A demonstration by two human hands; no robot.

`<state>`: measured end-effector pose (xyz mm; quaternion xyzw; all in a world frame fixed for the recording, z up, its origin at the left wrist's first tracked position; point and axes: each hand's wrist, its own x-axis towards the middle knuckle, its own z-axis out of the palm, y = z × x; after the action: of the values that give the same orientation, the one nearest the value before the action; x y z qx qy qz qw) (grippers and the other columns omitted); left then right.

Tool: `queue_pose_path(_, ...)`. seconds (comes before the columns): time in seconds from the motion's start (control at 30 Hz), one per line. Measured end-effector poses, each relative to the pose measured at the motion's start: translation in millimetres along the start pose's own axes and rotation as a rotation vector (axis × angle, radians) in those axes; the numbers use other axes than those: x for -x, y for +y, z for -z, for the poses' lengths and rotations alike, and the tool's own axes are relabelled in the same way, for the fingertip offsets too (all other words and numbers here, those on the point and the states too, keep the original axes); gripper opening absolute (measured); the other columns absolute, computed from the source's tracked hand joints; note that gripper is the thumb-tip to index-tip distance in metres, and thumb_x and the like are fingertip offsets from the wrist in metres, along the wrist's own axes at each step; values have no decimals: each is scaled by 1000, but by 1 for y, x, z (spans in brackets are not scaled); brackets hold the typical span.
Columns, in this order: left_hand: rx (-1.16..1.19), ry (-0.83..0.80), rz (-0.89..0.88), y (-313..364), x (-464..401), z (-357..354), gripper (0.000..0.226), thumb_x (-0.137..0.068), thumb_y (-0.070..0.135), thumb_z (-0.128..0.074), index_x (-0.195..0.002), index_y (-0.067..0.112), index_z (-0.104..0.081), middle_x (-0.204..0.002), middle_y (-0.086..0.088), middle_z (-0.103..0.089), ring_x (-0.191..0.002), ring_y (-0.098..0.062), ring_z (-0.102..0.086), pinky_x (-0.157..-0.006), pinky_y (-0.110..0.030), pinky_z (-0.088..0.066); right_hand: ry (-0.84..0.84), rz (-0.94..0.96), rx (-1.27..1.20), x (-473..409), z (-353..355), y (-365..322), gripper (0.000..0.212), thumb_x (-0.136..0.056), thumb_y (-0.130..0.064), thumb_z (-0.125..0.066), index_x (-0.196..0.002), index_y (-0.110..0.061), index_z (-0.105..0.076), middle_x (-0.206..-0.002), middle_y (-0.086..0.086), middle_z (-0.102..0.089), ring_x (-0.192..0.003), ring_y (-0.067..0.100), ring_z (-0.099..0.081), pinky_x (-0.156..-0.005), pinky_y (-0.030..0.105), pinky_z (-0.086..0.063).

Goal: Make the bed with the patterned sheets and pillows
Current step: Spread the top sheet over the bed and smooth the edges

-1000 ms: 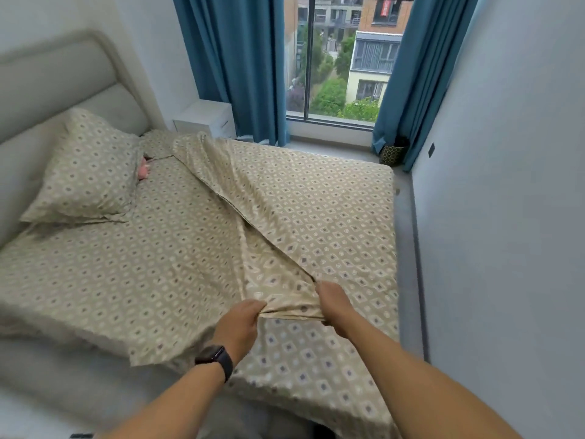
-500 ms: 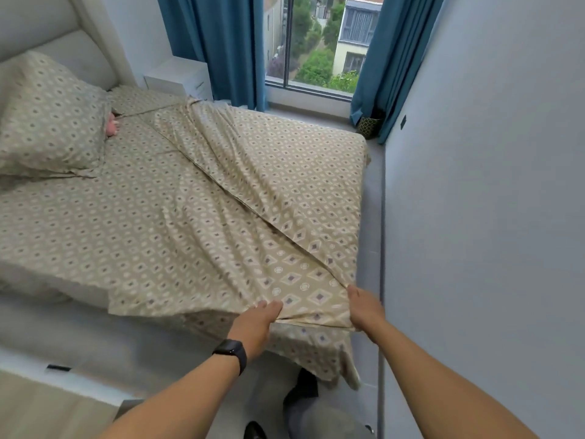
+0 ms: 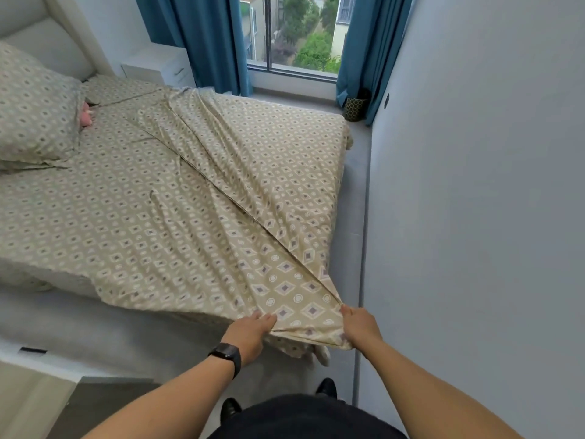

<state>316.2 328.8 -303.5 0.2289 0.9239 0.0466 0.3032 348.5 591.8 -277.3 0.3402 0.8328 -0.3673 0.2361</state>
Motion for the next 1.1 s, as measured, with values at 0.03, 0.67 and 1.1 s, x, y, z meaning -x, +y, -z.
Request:
queue_pose_path(0.03, -14, -20, -3, 10, -3, -1, 86, -83, -15, -32, -158, 28, -22, -165, -10, -25, -140, -33, -43, -107, -42, -43, -19, -25, -2, -2, 4, 10, 48, -110, -35, -30, -119, -6, -67, -108, 13, -68, -80, 21, -56, -82, 32, -45)
queue_pose_path(0.67, 298, -74, 153, 1, -61, 9, 57, -101, 21, -43, -155, 36, -31, -165, -9, -26, -147, -23, -36, -109, -40, -43, -563, -233, 208, -53, 3, 20, 28, -102, -24, -45, -107, -1, -60, -97, 17, -68, -61, 25, -59, -58, 33, -59)
queue_pose_path(1.1, 705, 132, 232, -4, -143, 94, 38, -98, 18, -47, -131, 23, -66, -131, 5, -67, -118, -10, -62, -104, -32, -48, -433, 252, 147, -152, 27, -156, 25, -103, -28, -45, -109, -18, -67, -89, 3, -69, -66, 16, -55, -53, 28, -49)
